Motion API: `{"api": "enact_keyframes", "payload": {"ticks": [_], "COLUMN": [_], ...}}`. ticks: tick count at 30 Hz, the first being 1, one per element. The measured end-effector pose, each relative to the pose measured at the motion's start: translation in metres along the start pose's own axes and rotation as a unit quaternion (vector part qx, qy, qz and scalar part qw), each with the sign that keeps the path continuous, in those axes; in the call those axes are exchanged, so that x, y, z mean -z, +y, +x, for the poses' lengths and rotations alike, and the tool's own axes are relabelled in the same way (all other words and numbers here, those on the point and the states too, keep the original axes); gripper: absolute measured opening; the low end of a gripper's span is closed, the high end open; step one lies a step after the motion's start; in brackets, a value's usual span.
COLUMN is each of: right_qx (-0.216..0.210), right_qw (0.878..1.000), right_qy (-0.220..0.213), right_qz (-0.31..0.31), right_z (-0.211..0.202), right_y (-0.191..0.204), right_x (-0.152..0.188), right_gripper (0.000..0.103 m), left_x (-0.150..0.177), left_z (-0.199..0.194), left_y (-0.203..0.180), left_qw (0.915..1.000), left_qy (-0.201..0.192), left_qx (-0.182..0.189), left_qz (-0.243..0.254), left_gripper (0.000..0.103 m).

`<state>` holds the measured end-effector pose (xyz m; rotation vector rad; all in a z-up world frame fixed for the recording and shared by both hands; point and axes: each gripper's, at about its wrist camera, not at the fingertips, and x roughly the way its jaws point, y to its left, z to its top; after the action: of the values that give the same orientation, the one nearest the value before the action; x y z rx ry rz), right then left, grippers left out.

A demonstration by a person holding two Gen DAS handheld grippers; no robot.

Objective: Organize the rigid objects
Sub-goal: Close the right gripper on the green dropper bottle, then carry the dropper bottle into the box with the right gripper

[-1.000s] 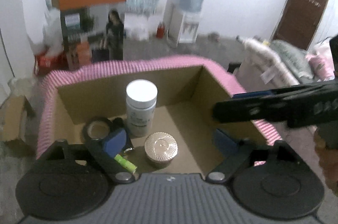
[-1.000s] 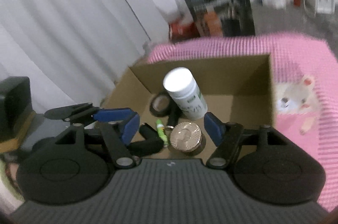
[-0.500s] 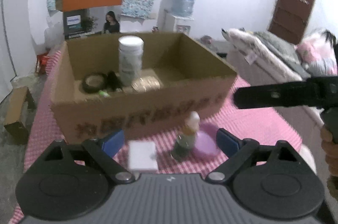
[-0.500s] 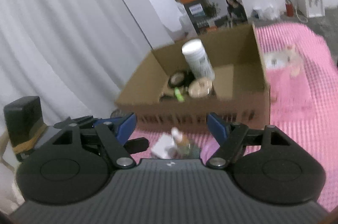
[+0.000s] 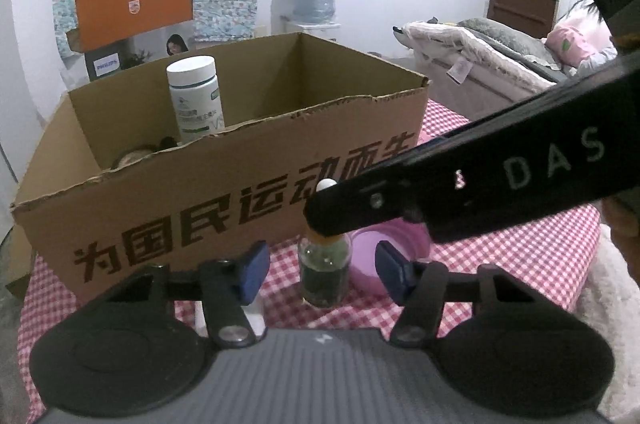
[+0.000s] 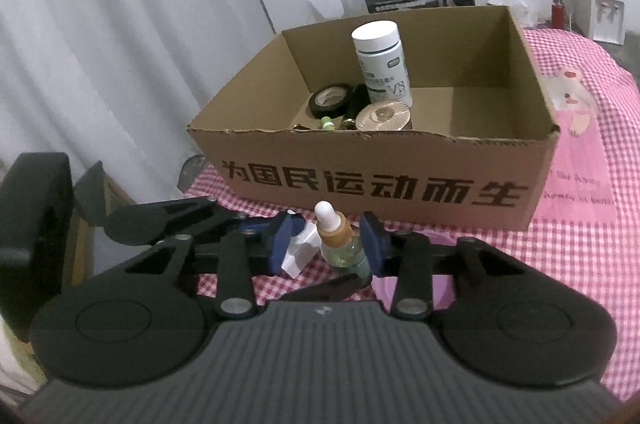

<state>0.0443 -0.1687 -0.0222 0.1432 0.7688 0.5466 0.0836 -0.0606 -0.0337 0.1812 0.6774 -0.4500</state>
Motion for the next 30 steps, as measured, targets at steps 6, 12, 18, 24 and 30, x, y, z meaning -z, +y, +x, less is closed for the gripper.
{"api": "enact_keyframes", "payload": {"ticks": [6,12,18,24,30], "right_qx": [0.009,0.011,0.006,0.005,-0.005], "right_qw": [1.000,0.999,0.999,0.999,0.998], "right_qy": [0.017,0.032,0.035,0.032,0.000], "right_qz": [-0.021,-0.028,-0.035,-0.040,-0.064], "right_z": [0.018,0.029,0.032,0.026,-0.005], "right_y": [-0.002,-0.006,-0.005,0.000,0.018], "right_x": [-0.006,-0.006,-0.006,-0.006,-0.024], "right_gripper": [0.030,0.026,0.021,0.021,0.021], "left_x": [0.002,0.006,0.006,0.004,-0.017], "left_z": [0.015,0.025,0.025,0.017,-0.019], "left_y": [0.001,0.004,0.001,-0.001,-0.002], "left_qw": [0.9999,0.9997,0.9998,0.9999,0.9990], "left_qy": [0.013,0.022,0.018,0.011,-0.030], "left_qx": [0.003,0.003,0.006,0.002,-0.016], "left_qz": [0.007,0.004,0.008,0.011,0.028], "left_gripper": [0.047,0.039,0.033,0.033,0.033]}}
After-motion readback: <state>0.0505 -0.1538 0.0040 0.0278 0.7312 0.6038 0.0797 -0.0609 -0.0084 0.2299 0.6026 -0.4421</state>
